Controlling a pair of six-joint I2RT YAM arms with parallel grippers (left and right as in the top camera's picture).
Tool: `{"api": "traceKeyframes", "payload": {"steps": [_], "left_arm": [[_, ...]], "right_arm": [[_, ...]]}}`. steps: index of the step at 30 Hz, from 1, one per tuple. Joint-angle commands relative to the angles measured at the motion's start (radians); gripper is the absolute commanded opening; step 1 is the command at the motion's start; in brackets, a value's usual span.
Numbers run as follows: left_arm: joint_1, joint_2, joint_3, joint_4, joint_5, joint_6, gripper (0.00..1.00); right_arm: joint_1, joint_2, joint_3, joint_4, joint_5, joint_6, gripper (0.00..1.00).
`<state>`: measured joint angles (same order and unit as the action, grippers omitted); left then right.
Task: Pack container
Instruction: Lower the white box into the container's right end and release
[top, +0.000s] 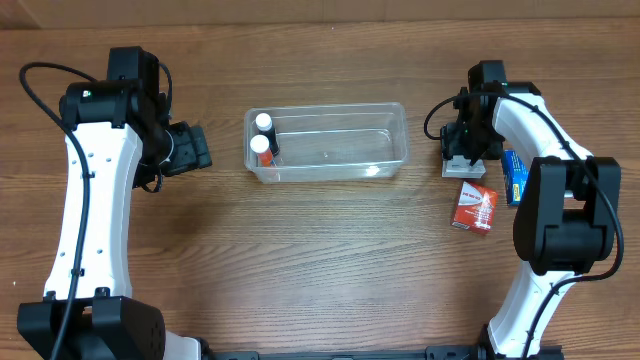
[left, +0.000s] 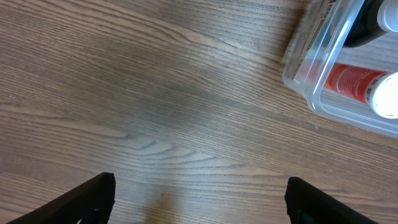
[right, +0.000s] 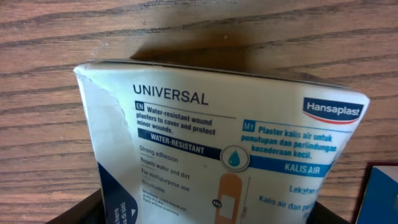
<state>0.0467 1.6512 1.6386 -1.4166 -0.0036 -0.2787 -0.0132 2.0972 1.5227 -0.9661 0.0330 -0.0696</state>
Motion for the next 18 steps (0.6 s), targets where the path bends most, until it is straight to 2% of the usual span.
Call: {"api": "traceKeyframes", "payload": {"steps": [1,5,8,11,15,18], "left_arm": [[0.005,-0.018,-0.001,0.003,0.000,0.014,0.89],[0.005,-0.018,-0.001,0.010,0.000,0.013,0.89],[0.005,-0.018,-0.001,0.012,0.000,0.014,0.90],[0.005,-0.018,-0.001,0.012,0.000,0.013,0.90],[0.005,-0.018,-0.001,0.011,0.000,0.013,0.90],[0.005,-0.018,-0.001,0.011,0.000,0.013,0.90]], "right_arm": [[0.001,-0.045,0.045,-0.049,-0.002,0.032,0.71],[0.034,-0.154,0.140,-0.140,-0.006,0.066,0.74],[0.122,-0.297,0.225,-0.202,-0.013,0.074,0.75],[0.245,-0.395,0.249,-0.194,-0.012,0.142,0.74],[0.396,-0.396,0.242,-0.167,-0.011,0.244,0.75],[0.446,-0.342,0.216,-0.117,-0.009,0.311,0.75]]}}
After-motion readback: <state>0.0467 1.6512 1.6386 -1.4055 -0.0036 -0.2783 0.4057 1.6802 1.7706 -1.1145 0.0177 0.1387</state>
